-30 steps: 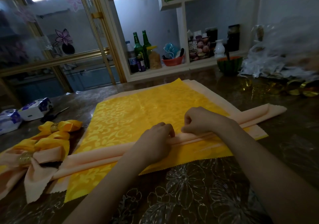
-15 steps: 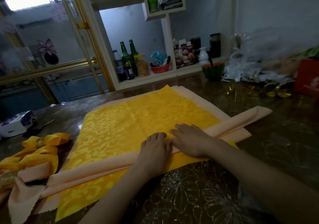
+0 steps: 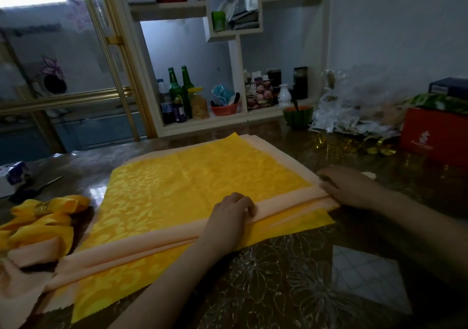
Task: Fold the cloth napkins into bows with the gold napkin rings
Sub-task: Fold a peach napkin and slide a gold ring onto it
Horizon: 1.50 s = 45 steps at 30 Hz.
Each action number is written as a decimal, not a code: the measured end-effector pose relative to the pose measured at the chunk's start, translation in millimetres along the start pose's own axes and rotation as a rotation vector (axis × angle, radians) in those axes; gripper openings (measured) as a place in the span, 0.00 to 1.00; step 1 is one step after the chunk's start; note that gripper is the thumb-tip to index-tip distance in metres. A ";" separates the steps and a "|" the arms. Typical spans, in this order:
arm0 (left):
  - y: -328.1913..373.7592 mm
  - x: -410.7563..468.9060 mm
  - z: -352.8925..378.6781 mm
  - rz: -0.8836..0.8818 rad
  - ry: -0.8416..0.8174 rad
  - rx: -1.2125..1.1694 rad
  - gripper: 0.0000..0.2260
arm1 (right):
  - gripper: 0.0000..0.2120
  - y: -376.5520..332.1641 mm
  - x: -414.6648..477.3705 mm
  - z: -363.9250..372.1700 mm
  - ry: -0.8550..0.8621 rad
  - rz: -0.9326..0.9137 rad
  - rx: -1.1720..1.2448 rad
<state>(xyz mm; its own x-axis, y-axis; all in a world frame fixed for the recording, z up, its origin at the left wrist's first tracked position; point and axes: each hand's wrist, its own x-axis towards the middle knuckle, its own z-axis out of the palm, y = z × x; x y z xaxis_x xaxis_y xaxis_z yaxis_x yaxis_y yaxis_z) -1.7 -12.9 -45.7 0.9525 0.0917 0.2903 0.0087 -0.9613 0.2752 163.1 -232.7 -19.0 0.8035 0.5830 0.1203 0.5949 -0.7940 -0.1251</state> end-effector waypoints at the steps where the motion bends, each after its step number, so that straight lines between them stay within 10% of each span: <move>1: 0.1 0.0 -1.8 -0.011 -0.013 -0.010 0.11 | 0.19 -8.3 -2.8 -2.8 0.012 -0.040 0.067; 17: 9.0 0.8 -21.1 -0.131 -0.227 -0.187 0.13 | 0.09 -73.2 -21.8 -39.1 -0.329 -0.156 -0.135; 23: 13.6 -1.5 -30.9 -0.226 -0.222 -0.395 0.14 | 0.13 -110.5 -57.5 -52.1 -0.688 -0.176 0.436; 28: 13.6 -4.0 -35.8 -0.263 -0.281 -0.489 0.27 | 0.15 -153.2 -74.6 -17.5 -0.639 -0.307 0.517; 31: 8.8 -5.0 -36.9 -0.195 -0.308 -0.446 0.12 | 0.15 -154.4 -65.0 -18.3 -0.728 -0.402 0.513; 37: 11.2 -5.9 -41.8 -0.157 -0.421 -0.319 0.15 | 0.04 -128.9 -28.2 -23.5 -0.273 -0.353 0.754; 45: 5.4 -2.3 -48.8 -0.253 -0.349 -0.222 0.21 | 0.10 -135.3 8.4 -8.4 -0.441 -0.482 0.576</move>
<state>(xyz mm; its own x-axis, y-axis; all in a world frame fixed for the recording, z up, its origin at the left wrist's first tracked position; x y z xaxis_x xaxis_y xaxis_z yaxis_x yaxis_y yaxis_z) -18.8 -5.7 -0.2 0.9744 0.1866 -0.1251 0.2243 -0.8379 0.4976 89.2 -121.8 7.3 0.3254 0.9414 -0.0891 0.6955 -0.3021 -0.6519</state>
